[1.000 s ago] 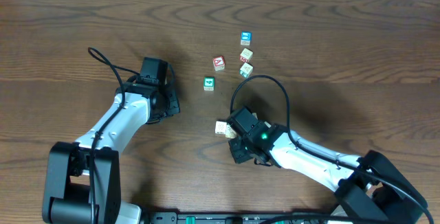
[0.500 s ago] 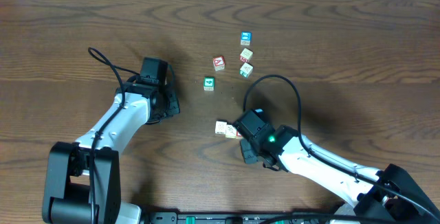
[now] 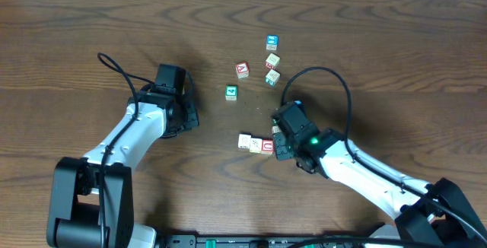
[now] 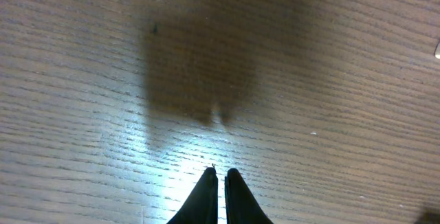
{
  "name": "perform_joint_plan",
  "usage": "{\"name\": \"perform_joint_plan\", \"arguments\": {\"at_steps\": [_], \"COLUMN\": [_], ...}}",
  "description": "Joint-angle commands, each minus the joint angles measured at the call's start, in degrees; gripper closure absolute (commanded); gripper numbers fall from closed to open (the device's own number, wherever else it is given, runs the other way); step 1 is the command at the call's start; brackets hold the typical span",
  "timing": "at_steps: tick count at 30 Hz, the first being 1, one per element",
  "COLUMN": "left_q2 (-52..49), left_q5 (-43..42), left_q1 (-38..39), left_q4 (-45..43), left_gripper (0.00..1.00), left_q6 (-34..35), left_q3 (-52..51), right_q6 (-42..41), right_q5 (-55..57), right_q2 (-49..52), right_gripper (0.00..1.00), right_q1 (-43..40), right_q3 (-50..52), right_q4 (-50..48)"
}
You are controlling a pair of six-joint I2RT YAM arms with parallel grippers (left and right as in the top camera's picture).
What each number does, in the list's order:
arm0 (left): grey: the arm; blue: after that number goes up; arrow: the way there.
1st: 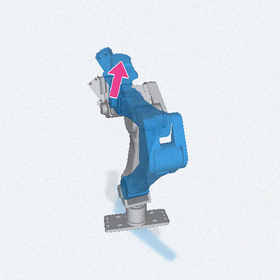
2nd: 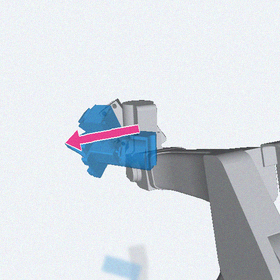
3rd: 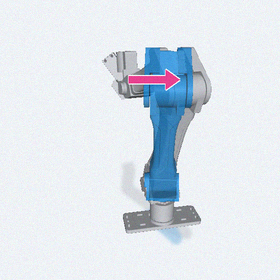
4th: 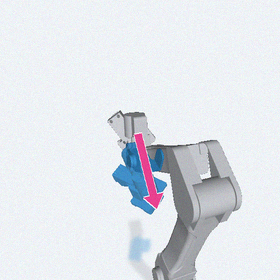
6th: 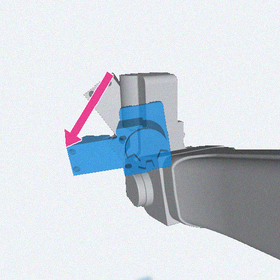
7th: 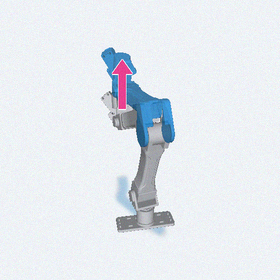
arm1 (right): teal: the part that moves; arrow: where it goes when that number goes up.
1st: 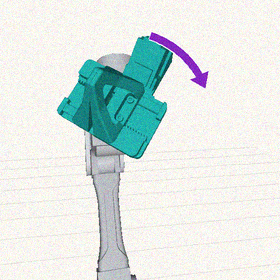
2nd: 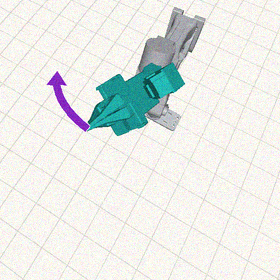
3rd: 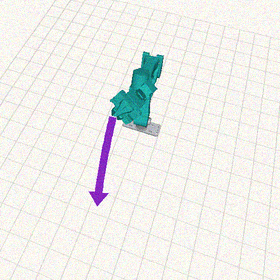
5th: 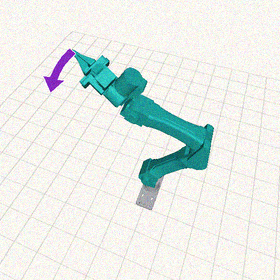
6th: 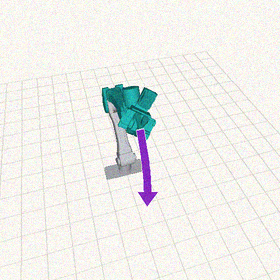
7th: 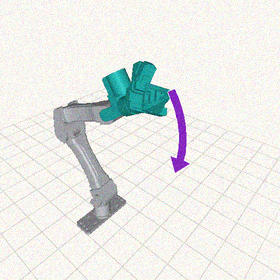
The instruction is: Lift 5 blocks
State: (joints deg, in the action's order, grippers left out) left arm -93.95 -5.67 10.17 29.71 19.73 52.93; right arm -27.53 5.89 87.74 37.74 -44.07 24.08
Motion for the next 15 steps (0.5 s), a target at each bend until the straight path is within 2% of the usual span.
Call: {"name": "perform_joint_plan", "arguments": {"at_steps": [1, 5, 15], "left_q2": [0.92, 0.92, 0.92], "left_q5": [0.04, 0.07, 0.07], "left_q1": [-0.24, -0.24, -0.24], "left_q4": [0.22, 0.2, 0.22], "left_gripper": [0.93, 0.92, 0.93], "left_q6": [0.52, 0.52, 0.52], "left_q3": [0.57, 0.57, 0.57], "right_q6": [2.43, 5.55, 5.53], "right_q5": [-1.07, -5.6, -4.83], "right_q2": [0.13, 0.13, 1.2], "right_gripper": [0.99, 0.99, 0.99], "right_q1": [-2.58, -2.75, -3.32], "right_q3": [0.04, 0.04, 0.07], "right_q4": [-0.13, -0.57, -0.24]}}
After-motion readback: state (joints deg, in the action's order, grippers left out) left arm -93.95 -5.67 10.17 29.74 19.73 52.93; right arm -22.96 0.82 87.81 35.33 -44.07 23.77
